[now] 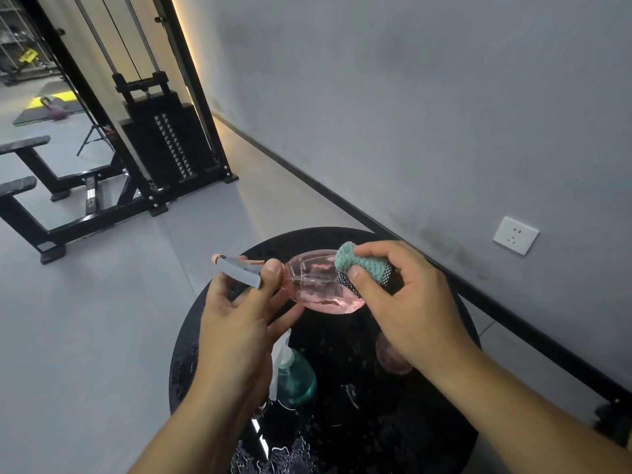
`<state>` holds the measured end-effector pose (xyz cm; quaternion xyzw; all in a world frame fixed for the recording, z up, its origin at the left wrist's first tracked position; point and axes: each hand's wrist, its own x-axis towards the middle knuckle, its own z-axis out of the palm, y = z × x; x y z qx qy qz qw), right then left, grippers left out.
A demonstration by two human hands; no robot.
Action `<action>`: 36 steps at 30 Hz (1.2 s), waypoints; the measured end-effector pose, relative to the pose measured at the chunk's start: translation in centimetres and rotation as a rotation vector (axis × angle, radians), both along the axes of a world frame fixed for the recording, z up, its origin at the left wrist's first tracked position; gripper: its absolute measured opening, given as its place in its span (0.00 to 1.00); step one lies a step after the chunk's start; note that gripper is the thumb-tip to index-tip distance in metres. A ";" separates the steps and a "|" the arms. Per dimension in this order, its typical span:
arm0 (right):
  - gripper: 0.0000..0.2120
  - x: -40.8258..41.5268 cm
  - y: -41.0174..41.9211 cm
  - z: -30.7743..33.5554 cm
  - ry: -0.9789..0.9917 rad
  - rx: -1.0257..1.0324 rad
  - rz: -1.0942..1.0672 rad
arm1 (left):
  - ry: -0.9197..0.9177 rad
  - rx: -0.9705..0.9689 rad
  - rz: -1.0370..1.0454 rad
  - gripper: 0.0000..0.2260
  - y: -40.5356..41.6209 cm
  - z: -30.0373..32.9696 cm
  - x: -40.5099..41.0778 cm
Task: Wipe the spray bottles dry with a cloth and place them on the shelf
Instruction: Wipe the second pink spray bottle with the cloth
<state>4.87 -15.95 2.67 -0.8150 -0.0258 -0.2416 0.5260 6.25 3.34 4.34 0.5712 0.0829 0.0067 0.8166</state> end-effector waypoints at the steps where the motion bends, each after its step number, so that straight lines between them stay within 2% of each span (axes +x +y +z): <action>1: 0.11 0.0 0.1 0.0 -0.008 -0.036 0.005 | -0.007 0.006 -0.004 0.12 0.0 -0.2 0.0; 6: 0.13 -0.3 1.4 0.5 -0.051 -0.254 0.133 | -0.042 0.046 -0.035 0.18 -0.5 -1.1 -0.1; 8: 0.12 -0.2 1.4 0.8 -0.047 -0.295 0.127 | -0.054 0.060 -0.034 0.16 -0.5 -1.3 0.0; 10: 0.10 0.0 0.8 0.9 -0.014 -0.226 0.081 | -0.069 0.075 -0.023 0.14 -0.4 -1.3 0.1; 14: 0.10 -0.1 0.2 0.8 0.034 -0.074 0.047 | -0.086 0.085 0.009 0.16 -0.5 -1.3 0.1; 19: 0.10 -0.4 1.3 1.2 -0.019 -0.252 0.138 | -0.091 0.105 -0.006 0.15 -0.8 -1.5 0.0; 24: 0.07 0.0 0.2 1.2 0.076 -0.084 0.024 | -0.079 0.102 0.032 0.13 -0.7 -1.5 0.1; 27: 0.09 -0.4 0.7 1.1 0.055 -0.081 0.061 | -0.075 0.093 0.035 0.14 -0.9 -1.6 0.1; 31: 0.10 -0.6 1.5 1.1 -0.023 -0.215 0.142 | -0.076 0.114 0.014 0.13 -0.7 -1.6 0.1; 36: 0.08 0.0 0.3 0.9 0.080 -0.047 0.016 | -0.061 0.091 0.054 0.11 -0.2 -1.3 0.3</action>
